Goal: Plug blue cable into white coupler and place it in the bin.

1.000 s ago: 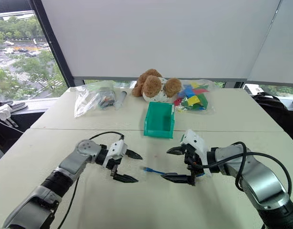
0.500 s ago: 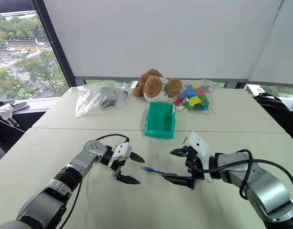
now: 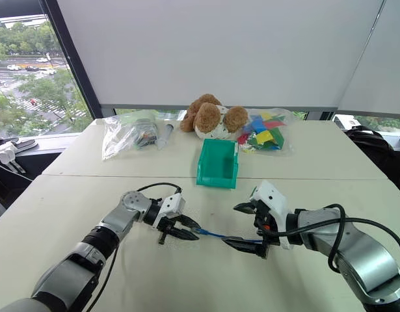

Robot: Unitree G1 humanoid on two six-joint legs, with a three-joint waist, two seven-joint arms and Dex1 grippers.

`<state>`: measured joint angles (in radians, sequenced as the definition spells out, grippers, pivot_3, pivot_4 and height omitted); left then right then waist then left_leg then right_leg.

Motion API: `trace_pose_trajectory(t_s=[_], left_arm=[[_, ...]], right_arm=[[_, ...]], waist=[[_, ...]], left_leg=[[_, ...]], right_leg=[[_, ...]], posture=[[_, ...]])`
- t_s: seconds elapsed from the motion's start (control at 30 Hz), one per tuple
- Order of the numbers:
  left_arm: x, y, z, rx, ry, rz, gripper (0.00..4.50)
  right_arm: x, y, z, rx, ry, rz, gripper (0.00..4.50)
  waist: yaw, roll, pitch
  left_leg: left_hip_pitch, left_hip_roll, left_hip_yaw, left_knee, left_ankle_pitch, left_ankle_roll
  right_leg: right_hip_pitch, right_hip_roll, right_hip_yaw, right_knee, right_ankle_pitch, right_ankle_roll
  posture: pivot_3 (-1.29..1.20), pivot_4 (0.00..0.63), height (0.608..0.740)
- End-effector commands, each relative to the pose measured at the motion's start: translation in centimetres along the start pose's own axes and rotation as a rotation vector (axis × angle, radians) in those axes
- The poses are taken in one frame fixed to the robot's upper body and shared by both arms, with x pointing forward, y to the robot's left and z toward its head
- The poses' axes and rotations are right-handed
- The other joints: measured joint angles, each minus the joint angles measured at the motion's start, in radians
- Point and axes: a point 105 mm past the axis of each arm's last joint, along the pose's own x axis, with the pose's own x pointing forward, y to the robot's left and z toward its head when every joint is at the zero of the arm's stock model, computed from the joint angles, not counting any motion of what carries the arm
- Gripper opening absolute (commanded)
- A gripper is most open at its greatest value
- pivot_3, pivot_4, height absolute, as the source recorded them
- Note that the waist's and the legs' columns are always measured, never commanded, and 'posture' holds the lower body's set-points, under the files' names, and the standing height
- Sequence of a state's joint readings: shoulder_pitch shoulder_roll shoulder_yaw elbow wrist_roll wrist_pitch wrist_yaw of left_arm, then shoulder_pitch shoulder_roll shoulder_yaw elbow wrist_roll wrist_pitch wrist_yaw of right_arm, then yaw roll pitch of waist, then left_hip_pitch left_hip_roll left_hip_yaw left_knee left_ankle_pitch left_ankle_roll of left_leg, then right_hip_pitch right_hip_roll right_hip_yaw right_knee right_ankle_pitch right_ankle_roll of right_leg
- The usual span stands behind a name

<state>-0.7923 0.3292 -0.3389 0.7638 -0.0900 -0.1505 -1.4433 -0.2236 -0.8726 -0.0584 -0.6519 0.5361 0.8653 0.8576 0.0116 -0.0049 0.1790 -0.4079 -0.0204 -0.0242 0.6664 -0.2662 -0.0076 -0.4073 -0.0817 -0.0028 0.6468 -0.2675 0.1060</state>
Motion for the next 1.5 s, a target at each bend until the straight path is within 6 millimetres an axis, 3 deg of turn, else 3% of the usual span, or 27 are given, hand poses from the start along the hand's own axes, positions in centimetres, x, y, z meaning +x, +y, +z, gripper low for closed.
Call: trace_pose_trajectory(t_s=[0.03,0.17,0.37,0.47,0.67,1.2,1.3,1.5], left_arm=[[-0.7,0.3,0.1,0.02,0.001,0.021,0.03],[-1.1,0.9,2.1,0.048,-0.067,0.06,0.03],[-2.5,3.5,8.6,0.108,-0.279,0.222,0.03],[-2.6,3.5,10.2,0.134,-0.317,0.244,0.03],[-2.6,3.5,10.8,0.148,-0.334,0.274,0.03],[-2.5,3.2,10.7,0.158,-0.324,0.287,0.03],[-2.5,3.1,10.6,0.159,-0.319,0.284,0.0],[-2.4,3.1,10.5,0.162,-0.312,0.281,0.0]], right_arm=[[-0.5,0.3,1.0,-0.035,-0.031,-0.016,4.5],[-0.6,1.1,1.5,0.08,-0.123,-0.014,4.5],[-0.5,1.8,1.2,0.414,-0.288,-0.065,4.5],[0.6,0.3,1.0,0.56,-0.351,-0.164,4.5],[1.6,-3.4,1.9,0.782,-0.501,-0.32,4.5],[4.1,-3.4,3.9,0.892,-0.549,-0.249,4.5],[4.1,-3.4,4.0,0.888,-0.556,-0.244,3.6],[3.9,-3.3,4.3,0.884,-0.569,-0.235,0.77]], waist=[[0.0,0.0,0.0],[0.0,0.0,0.0],[0.003,-0.001,0.0],[-0.003,0.0,0.0],[-0.016,0.0,-0.001],[-0.024,0.0,-0.001],[-0.023,0.0,-0.001],[-0.024,0.0,-0.001]], left_leg=[[0.0,0.0,0.0,0.0,0.0,0.0],[0.0,0.0,0.0,0.0,0.0,0.0],[-0.001,0.0,-0.002,0.001,0.0,0.0],[0.0,0.0,-0.002,0.001,0.0,0.0],[0.001,0.0,-0.002,0.0,0.0,0.0],[0.0,0.0,-0.002,0.0,0.0,0.0],[0.0,0.0,-0.002,0.0,0.0,0.0],[0.0,0.0,-0.002,0.0,0.0,0.0]], right_leg=[[0.0,0.0,0.0,0.0,0.0,0.0],[0.0,0.0,0.0,0.0,0.0,0.0],[0.001,-0.001,0.0,0.0,0.0,0.0],[0.001,0.0,0.0,0.0,0.0,0.0],[0.0,0.001,0.0,0.002,0.0,0.0],[0.0,0.001,0.0,0.002,0.0,0.0],[0.0,0.001,0.0,0.002,0.0,0.0],[0.0,0.001,0.0,0.002,0.0,0.0]], posture=[[0.0,0.15,0.74],[0.0,0.15,0.74],[0.0,0.15,0.74],[0.0,0.15,0.74],[0.0,0.15,0.74],[0.0,0.15,0.74],[0.0,0.15,0.74],[0.0,0.15,0.74]])
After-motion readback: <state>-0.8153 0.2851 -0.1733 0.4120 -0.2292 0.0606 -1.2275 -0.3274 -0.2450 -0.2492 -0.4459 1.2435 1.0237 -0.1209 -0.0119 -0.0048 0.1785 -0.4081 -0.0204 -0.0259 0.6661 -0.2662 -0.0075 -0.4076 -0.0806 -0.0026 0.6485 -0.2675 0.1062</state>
